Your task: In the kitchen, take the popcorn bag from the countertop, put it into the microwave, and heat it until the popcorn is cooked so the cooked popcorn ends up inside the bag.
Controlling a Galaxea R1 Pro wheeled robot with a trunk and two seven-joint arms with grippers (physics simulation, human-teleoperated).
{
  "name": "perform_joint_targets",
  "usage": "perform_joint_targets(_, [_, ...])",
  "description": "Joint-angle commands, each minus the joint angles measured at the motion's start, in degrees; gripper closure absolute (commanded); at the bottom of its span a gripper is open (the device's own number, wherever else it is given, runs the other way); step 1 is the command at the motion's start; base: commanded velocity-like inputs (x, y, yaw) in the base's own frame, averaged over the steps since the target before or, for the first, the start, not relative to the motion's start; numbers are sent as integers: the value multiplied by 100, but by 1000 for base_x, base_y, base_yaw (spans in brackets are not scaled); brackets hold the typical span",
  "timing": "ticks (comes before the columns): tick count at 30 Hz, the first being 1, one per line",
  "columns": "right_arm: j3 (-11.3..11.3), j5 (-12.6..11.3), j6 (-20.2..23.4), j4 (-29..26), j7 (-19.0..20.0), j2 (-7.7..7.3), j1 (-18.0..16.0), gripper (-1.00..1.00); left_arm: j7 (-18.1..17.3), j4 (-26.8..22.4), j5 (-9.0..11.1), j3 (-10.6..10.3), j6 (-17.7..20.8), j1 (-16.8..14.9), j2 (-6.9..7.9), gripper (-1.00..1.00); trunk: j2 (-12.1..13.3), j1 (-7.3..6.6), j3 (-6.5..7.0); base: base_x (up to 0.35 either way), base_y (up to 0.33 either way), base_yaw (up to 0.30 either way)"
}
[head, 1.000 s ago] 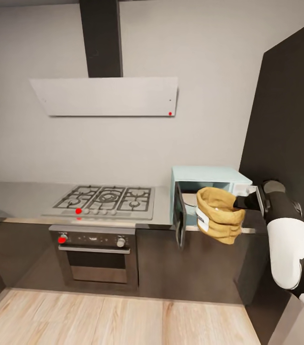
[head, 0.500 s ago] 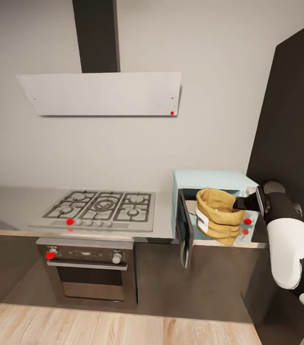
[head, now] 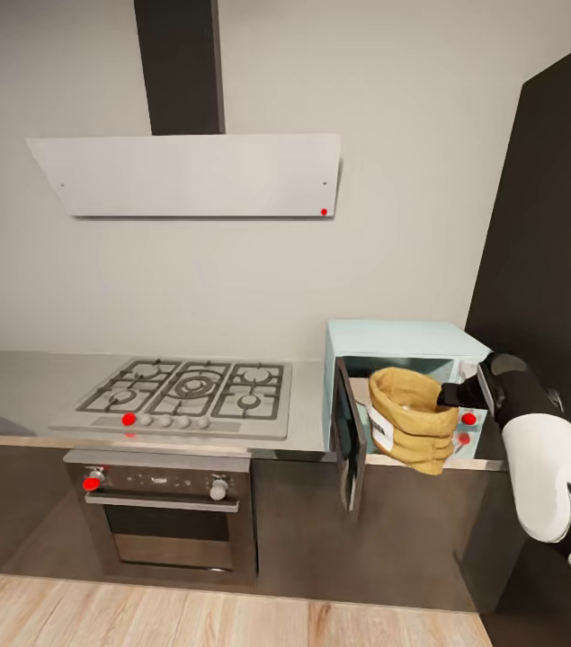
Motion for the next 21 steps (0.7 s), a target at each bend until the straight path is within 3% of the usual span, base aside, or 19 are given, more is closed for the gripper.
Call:
perform_joint_targets(1, [-24, 45, -24, 27, 7, 5, -6, 100, -5, -7, 18, 23, -10, 0, -2, -100, -6, 1, -8, 0, 0, 0])
perform_joint_targets(10, [-38, 12, -92, 46, -25, -3, -6, 100, -5, -34, 18, 24, -10, 0, -11, -100, -6, 1, -8, 26, 0, 0])
perform_joint_targets(21, [-33, 18, -170, 47, -34, -6, -6, 100, -5, -33, 18, 16, -9, 0, -3, -100, -6, 1, -8, 290, 0, 0])
